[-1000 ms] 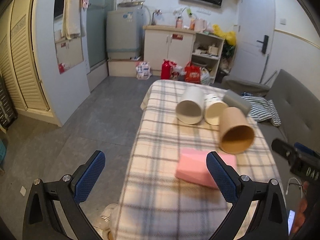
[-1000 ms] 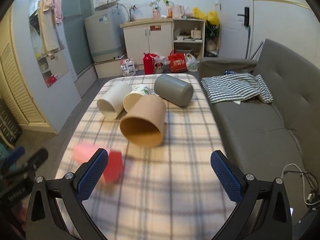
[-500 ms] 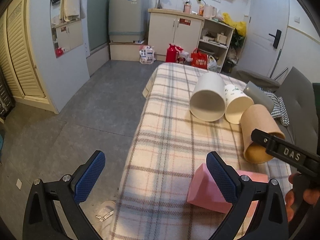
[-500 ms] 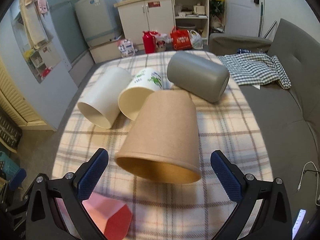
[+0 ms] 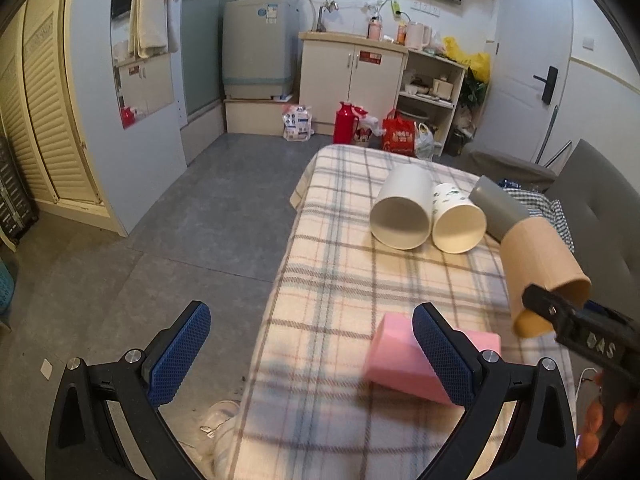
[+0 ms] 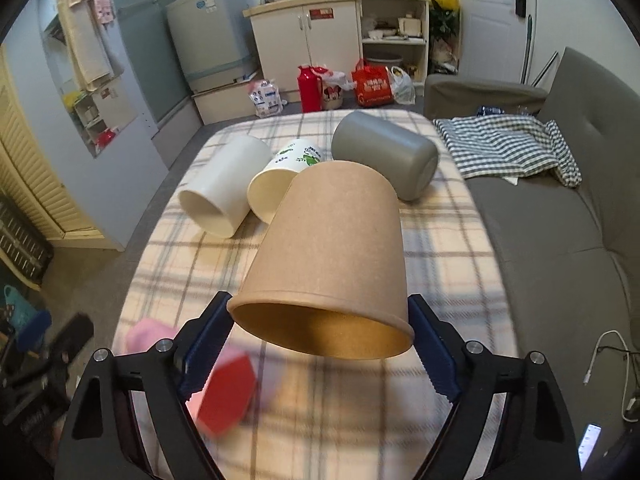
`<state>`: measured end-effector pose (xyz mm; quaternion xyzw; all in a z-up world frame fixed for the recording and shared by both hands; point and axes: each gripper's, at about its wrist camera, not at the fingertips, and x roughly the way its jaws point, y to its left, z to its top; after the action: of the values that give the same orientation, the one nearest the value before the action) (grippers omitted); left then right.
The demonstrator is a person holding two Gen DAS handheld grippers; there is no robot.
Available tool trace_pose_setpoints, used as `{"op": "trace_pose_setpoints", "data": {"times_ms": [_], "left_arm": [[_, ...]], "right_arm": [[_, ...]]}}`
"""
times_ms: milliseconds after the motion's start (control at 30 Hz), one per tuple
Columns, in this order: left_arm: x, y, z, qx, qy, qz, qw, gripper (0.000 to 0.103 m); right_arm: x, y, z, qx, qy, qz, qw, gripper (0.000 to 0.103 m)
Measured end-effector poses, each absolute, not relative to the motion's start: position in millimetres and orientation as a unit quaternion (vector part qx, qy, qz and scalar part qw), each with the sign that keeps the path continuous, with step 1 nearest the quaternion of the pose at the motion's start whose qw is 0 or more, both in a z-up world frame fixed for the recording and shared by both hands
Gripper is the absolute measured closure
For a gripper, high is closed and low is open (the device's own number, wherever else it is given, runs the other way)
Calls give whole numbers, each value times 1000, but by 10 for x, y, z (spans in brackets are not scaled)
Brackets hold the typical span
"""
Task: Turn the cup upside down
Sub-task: 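Move the left gripper toward the tan paper cup lying on its side, then close the left gripper on the tan cup's body and lift it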
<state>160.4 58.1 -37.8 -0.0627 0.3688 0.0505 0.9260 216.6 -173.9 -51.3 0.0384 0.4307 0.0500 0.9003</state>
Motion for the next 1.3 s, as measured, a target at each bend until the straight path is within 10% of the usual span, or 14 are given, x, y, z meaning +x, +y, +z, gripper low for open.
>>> {"op": "trace_pose_setpoints", "data": {"times_ms": [1300], "left_arm": [[475,196,-390,-29,417,35,908,0]], "right_arm": [[640,-1879,-844,63,493,97,862,6]]}}
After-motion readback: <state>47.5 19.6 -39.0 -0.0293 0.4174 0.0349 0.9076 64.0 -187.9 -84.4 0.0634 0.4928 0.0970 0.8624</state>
